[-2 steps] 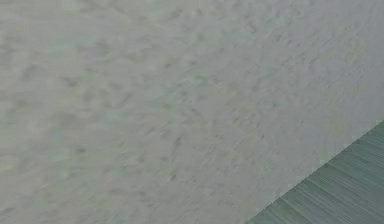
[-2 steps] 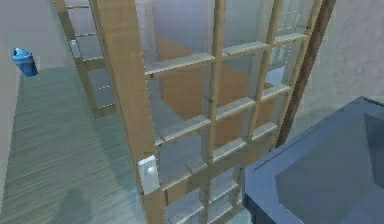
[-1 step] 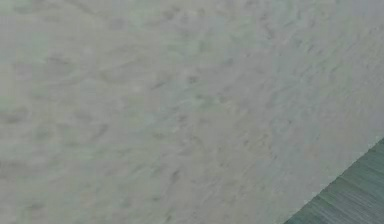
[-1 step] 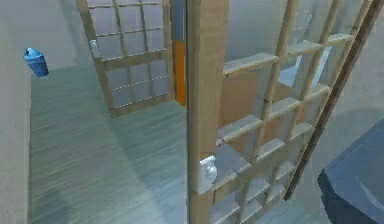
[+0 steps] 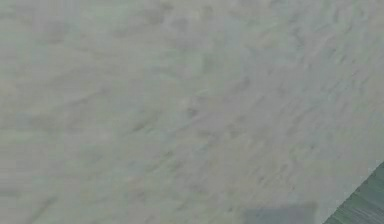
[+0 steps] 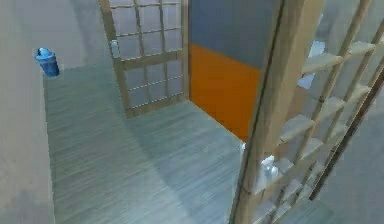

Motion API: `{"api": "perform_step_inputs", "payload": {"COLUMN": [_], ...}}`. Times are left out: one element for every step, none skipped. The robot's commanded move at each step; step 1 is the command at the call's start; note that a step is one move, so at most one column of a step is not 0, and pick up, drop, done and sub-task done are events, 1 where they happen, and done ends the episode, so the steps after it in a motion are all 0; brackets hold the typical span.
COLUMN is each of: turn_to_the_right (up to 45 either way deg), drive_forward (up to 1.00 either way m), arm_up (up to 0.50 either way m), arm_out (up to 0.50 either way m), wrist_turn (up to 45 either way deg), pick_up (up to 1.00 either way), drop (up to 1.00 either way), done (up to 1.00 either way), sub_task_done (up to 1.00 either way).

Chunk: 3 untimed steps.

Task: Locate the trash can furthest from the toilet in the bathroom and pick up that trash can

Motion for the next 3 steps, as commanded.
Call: {"api": "perform_step_inputs", "payload": {"turn_to_the_right": [45.0, 15.0, 0.0], "drive_forward": [0.00, 0.00, 1.00], "arm_up": [0.00, 0.00, 0.00], "arm_out": [0.00, 0.00, 0.00], "wrist_turn": [0.0, 0.0, 0.0], "pick_up": [0.00, 0.00, 0.00], "drop": [0.00, 0.00, 0.00], "done": [0.00, 0.00, 0.00], "sub_task_done": [0.00, 0.00, 0.00]}}
